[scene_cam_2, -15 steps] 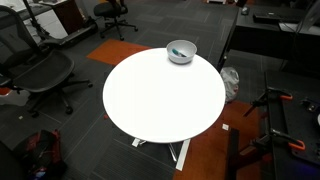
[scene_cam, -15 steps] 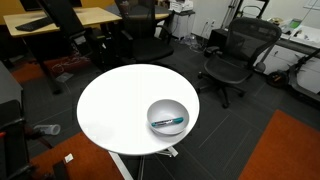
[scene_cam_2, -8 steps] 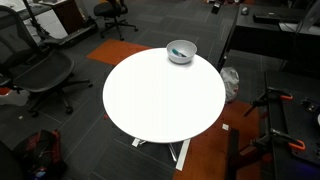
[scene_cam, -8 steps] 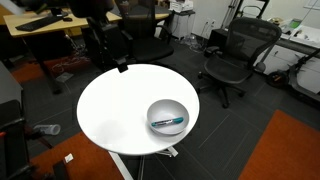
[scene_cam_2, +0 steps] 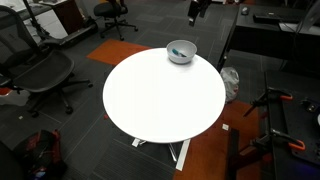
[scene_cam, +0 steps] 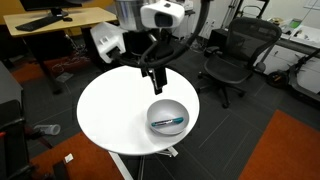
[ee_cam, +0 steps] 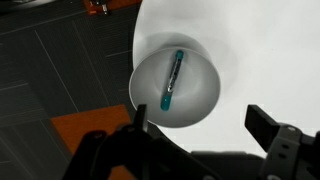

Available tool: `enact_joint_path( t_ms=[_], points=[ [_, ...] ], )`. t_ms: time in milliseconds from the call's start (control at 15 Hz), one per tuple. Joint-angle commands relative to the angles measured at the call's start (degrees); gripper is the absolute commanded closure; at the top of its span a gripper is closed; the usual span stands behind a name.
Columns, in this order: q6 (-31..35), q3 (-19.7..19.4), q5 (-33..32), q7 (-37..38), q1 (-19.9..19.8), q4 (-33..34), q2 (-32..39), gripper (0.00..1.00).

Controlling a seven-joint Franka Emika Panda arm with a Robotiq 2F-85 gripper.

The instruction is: Remove the marker from the bowl and put it on the table

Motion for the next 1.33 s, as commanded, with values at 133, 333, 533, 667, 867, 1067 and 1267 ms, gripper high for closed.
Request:
enact_joint_path(
  t_ms=[133, 333, 533, 667, 867, 1067, 1267],
  points=[
    [-1.8, 0.7, 3.1, 0.9, -2.3, 11.4, 10.8, 0.0],
    [-2.5, 1.0, 3.9, 1.0, -3.1, 15.3, 14.8, 0.0],
    [-3.2, 1.6, 4.5, 1.1, -3.7, 17.8, 17.8, 0.0],
    [-3.8, 1.9, 4.8, 1.2, -4.0, 19.1, 19.4, 0.0],
    [-4.4, 2.3, 5.4, 1.5, -4.3, 20.8, 21.5, 0.0],
    [-5.4, 2.6, 6.1, 1.6, -4.5, 22.4, 23.6, 0.0],
    [-6.5, 2.9, 6.6, 2.0, -4.8, 24.0, 25.5, 0.0]
  ],
)
